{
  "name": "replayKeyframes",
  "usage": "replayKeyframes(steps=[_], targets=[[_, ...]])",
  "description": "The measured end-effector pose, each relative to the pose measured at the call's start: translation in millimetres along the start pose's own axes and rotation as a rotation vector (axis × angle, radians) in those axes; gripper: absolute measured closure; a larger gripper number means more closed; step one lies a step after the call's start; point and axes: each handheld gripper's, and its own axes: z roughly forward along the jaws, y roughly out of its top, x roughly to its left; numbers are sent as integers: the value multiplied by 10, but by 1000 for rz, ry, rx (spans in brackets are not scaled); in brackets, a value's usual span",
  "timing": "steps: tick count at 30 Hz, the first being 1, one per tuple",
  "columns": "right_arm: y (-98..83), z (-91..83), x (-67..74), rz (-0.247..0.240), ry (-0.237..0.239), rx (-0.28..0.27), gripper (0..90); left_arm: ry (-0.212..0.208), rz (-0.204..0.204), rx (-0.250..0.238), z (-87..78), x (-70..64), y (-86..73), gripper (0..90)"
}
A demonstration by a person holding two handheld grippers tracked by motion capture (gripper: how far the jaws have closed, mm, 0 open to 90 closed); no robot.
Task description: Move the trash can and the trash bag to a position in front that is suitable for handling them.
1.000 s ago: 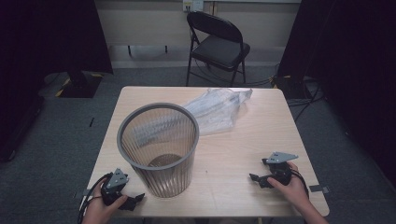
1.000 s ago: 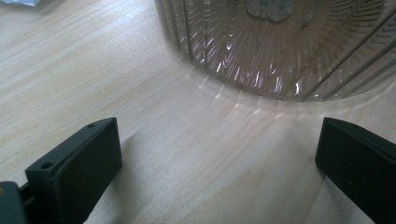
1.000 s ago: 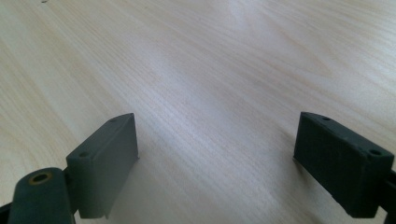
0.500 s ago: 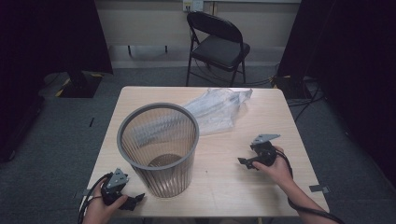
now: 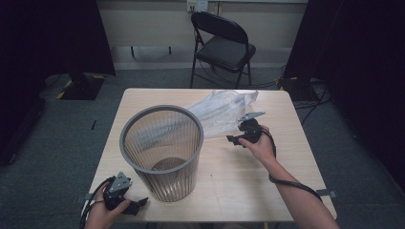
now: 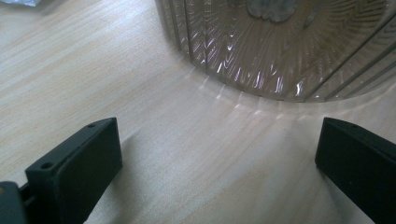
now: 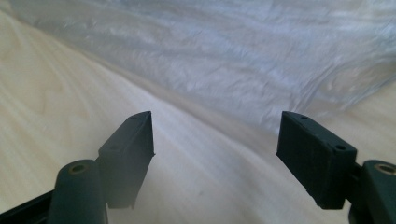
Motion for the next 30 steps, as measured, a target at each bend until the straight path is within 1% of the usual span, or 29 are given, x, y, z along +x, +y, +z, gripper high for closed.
replayKeyframes(steps=[1, 3, 5, 6, 7, 8, 9, 10, 12, 13, 14, 15, 16, 17, 18, 19, 20, 21, 22, 23, 25, 27, 28, 30], targets=[[57, 18, -13, 8, -5, 1, 266, 0, -1, 0, 0, 0, 0, 0], [132, 76, -37, 12, 11, 4, 278, -1, -1, 0, 0, 0, 0, 0], [169, 147, -55, 0, 11, 16, 316, 0, -3, -2, 1, -2, 0, 0], [182, 213, -73, 17, 22, 32, 322, -1, -3, -2, 2, -2, 0, 0], [188, 248, -84, 25, 31, 37, 345, -1, -3, -2, 1, -2, 0, 0], [196, 288, -93, 25, 31, 46, 363, 0, -3, -2, 1, -2, 0, 0], [201, 325, -100, 23, 29, 56, 392, -1, -3, -1, 1, -2, 0, 0], [204, 366, -116, 28, 48, 72, 457, -2, -3, -1, 1, -2, 0, 0], [198, 406, -131, 36, 58, 81, 501, -1, -3, -2, 1, -2, 0, 0], [194, 424, -140, 36, 55, 100, 571, -2, -3, -2, 1, -2, 0, 0], [184, 437, -151, 50, 65, 104, 587, -1, -3, -2, 1, -1, 0, 0], [176, 447, -165, 61, 79, 113, 625, -1, -3, -2, 1, -1, 0, 0], [166, 451, -175, 63, 75, 126, 665, -2, -3, -2, 1, -1, 0, 0], [155, 450, -186, 63, 57, 134, 687, -1, -3, -2, 1, -1, 0, 0], [155, 450, -186, 63, 57, 134, 687, -1, -3, -2, 1, -1, 0, 0], [137, 453, -196, 70, 66, 141, 732, -2, -3, -2, 1, -1, 0, 0], [103, 440, -210, 53, 69, 142, 810, -1, -3, -1, 0, -1, -1, 0], [85, 437, -213, 54, 87, 142, 836, -1, -3, -1, 0, -1, 0, 0], [71, 432, -213, 58, 83, 137, 861, -1, -3, -1, 1, -1, 0, 0], [71, 432, -213, 58, 83, 137, 861, -1, -3, -1, 1, -1, 0, 0], [50, 410, -219, 50, 84, 142, 900, -2, -3, -2, 1, -1, 0, 0], [46, 405, -210, 43, 84, 143, 900, -2, -3, -2, 1, -1, 0, 0], [44, 396, -199, 49, 80, 148, 900, -2, -3, -2, 1, -1, 0, 0], [34, 386, -191, 45, 75, 148, 900, -1, -3, -2, 1, -1, -1, 0]])
